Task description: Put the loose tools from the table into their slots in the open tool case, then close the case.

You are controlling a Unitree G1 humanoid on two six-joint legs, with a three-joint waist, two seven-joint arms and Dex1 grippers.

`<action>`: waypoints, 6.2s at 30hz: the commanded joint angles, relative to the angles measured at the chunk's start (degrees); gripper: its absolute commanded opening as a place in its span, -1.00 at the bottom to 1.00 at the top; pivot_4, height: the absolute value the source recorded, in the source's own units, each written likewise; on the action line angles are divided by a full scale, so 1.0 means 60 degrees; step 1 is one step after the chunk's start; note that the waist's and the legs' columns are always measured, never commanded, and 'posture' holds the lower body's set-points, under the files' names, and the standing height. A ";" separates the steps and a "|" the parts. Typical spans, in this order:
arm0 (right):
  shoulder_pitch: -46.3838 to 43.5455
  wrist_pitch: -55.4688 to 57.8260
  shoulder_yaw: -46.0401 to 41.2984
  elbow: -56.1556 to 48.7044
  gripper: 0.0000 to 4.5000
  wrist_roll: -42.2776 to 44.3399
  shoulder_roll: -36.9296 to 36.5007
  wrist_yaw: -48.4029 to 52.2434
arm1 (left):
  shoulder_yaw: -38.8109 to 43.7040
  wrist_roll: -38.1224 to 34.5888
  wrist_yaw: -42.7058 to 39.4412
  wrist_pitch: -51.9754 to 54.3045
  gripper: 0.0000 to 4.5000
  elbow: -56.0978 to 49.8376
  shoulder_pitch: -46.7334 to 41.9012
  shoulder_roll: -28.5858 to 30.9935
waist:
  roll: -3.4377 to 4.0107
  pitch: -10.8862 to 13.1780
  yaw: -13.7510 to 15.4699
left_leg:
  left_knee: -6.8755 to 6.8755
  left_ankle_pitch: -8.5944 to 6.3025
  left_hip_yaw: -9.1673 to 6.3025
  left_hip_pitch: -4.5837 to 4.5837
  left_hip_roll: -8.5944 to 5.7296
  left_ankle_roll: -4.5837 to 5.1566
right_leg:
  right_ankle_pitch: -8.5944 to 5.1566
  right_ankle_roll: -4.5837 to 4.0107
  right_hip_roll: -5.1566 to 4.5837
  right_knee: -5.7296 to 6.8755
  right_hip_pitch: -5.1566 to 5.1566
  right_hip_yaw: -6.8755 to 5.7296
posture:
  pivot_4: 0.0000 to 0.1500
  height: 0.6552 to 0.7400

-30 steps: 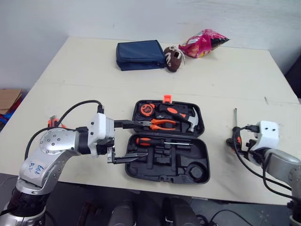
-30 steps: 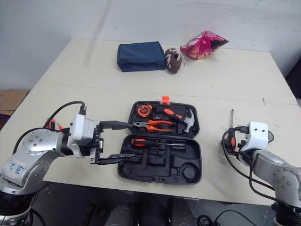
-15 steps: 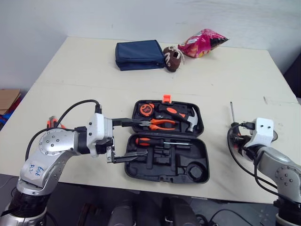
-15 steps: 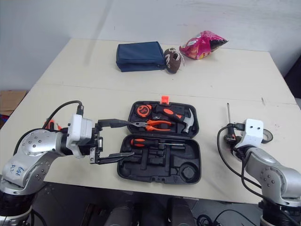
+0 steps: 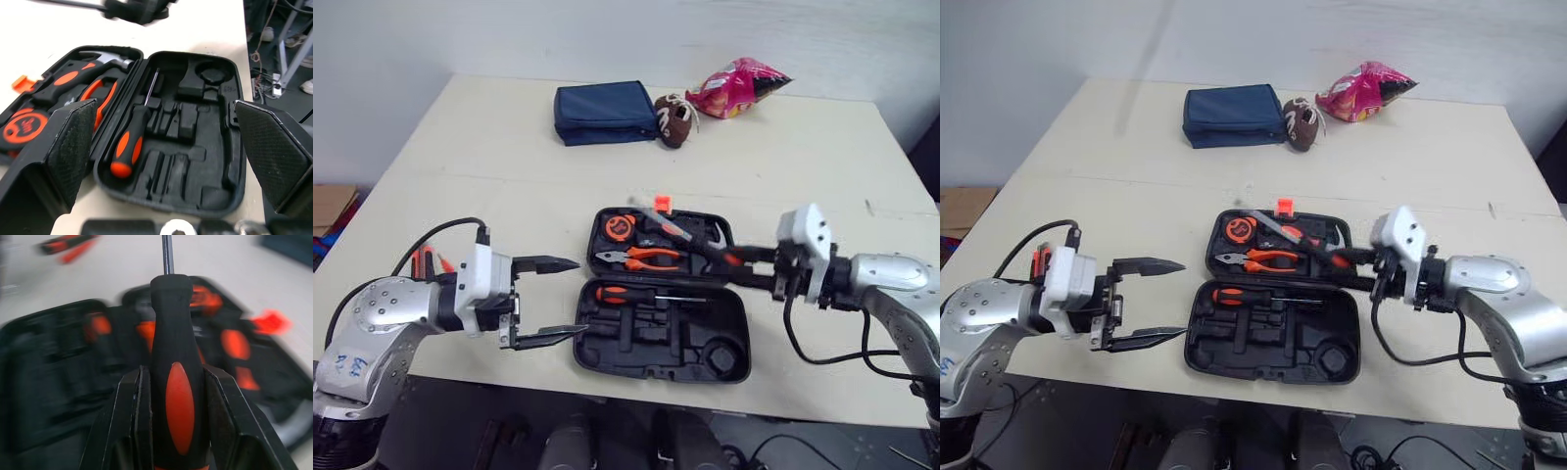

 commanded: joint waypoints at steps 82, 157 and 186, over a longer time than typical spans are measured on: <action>0.0383 -0.5346 0.2311 0.3886 -0.97 -0.4237 0.2472 0.1981 | 0.0360 0.0466 0.0583 -0.0336 1.00 -0.0243 0.1359 -0.0054 | -0.0012 -0.0006 -0.0073 | 0.0014 -0.0012 -0.0010 0.0024 -0.0018 0.0012 | 0.0004 0.0008 -0.0043 -0.0009 0.0039 -0.0048 | 1.00 1.00; -0.0011 -0.5939 -0.2000 0.5021 0.98 0.0051 0.2391 0.3483 | 0.5225 -0.0113 0.8621 1.1968 1.00 -0.2988 0.0145 -0.1590 | -0.0009 -0.0003 -0.0144 | -0.0104 -0.0014 0.0081 0.0138 -0.0034 -0.0012 | 0.0000 -0.0001 -0.0068 0.0029 0.0042 0.0027 | 1.00 1.00; 0.0237 -0.5255 -0.1287 0.2811 0.98 0.0195 0.3232 0.3113 | 0.3151 0.4142 1.1777 1.2273 1.00 -0.0608 -0.2640 -0.4986 | -0.0030 -0.0005 0.0052 | -0.0030 -0.0015 0.0078 0.0121 -0.0022 -0.0018 | 0.0000 0.0000 -0.0045 0.0031 0.0043 0.0026 | 1.00 1.00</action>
